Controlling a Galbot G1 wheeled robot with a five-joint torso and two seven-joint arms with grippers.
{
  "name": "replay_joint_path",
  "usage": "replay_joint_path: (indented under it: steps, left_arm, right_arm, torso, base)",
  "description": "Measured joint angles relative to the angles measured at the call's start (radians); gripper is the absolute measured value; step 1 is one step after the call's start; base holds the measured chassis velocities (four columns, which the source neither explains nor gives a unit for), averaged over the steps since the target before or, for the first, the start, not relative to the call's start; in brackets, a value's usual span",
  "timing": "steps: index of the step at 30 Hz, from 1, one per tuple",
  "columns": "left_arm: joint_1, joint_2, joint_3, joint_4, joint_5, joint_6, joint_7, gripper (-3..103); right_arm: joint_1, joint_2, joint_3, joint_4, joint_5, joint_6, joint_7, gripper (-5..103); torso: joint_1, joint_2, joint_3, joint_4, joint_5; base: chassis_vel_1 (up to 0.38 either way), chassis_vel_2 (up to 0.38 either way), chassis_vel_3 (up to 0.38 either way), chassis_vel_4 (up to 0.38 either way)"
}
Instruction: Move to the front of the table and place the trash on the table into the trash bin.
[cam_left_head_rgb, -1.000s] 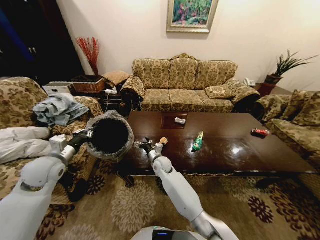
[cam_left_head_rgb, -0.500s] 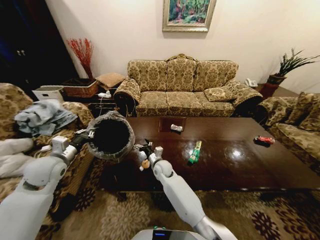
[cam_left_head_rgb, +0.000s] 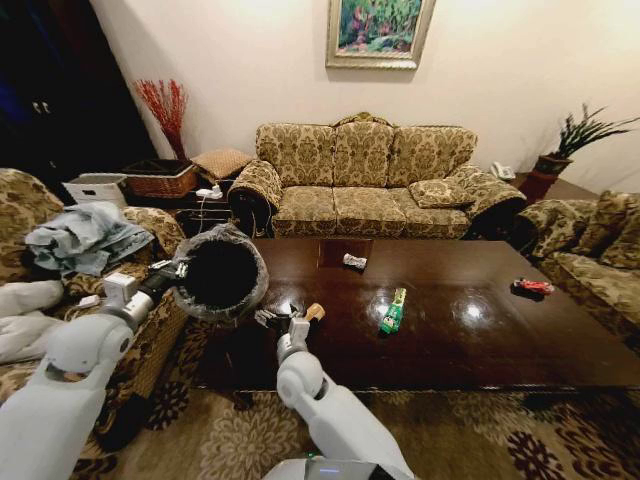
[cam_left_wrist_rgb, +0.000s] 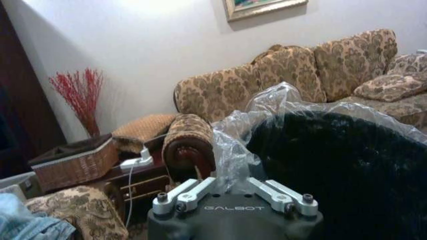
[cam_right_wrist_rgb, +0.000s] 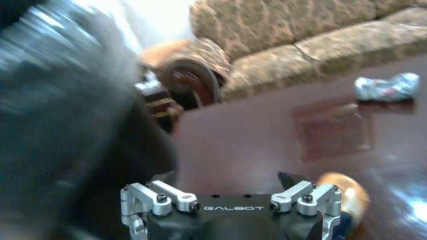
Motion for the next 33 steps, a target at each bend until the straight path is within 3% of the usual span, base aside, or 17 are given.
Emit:
replay_joint_path:
  steps: [8,19,29,33]
  left_arm:
    - [-0.005,-0.004,0.007,0.004,0.003,-0.002,0.000,3]
    - [-0.008,-0.012,0.010,0.012,0.009,-0.008,0.000,3]
    - [-0.008,-0.014,0.010,0.012,0.010,-0.019,0.000,3]
    - [-0.008,-0.018,0.013,0.014,0.010,-0.023,0.000,3]
  right_arm:
    - [0.022,0.003,0.046,-0.075,0.054,0.007,0.016,100]
    - [0.007,0.002,0.057,-0.107,0.145,0.022,0.119,100]
    - [0.026,0.009,0.092,-0.168,0.209,0.015,0.099,103]
    - [0.050,0.023,0.125,-0.230,0.234,0.008,0.055,97]
  torso:
    - [0.000,0.000,0.000,-0.0004,-0.0002]
    - [0.000,0.000,0.000,-0.0002,0.0001]
    - [0.000,0.000,0.000,-0.0001,0.0001]
    - [0.000,0.000,0.000,0.0000,0.0000]
  base:
    - [0.000,0.000,0.000,0.000]
    - [0.000,0.000,0.000,0.000]
    - [0.000,0.000,0.000,0.000]
    - [0.000,0.000,0.000,0.000]
